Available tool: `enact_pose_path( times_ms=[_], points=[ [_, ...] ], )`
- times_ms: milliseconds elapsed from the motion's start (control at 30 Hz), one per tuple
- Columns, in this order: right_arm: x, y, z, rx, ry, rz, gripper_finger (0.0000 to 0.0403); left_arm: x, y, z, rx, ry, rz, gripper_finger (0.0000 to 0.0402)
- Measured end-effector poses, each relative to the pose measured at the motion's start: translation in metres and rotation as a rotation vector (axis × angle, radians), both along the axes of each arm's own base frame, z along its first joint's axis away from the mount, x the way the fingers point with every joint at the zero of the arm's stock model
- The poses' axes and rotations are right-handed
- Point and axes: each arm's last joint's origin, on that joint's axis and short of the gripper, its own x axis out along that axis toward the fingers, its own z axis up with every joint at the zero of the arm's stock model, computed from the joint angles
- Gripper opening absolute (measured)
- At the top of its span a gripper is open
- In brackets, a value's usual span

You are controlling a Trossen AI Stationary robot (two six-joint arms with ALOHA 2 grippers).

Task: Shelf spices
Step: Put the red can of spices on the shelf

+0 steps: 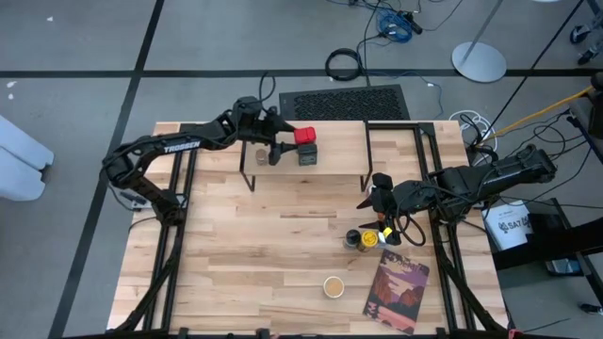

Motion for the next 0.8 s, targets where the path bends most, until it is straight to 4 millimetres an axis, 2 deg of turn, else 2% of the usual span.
enact_pose_path(
  times_ms=[500, 667, 800],
  points=[
    [0.0, 0.0, 0.0, -0.006, -0.002, -0.002, 0.024, -0.034, -0.011, 0.036, 0.082, 0.004, 0.065, 0.0286],
    [-0.001, -0.001, -0.001, 0.008, 0.017, -0.043, 0.024, -0.051, -0.031, 0.063, 0.121, -0.063, 0.047, 0.0286],
    [-0.007, -0.003, -0.003, 0.066, 0.091, -0.109, 0.024, -0.073, -0.053, 0.086, 0.119, -0.117, 0.04, 0.0286]
  ],
)
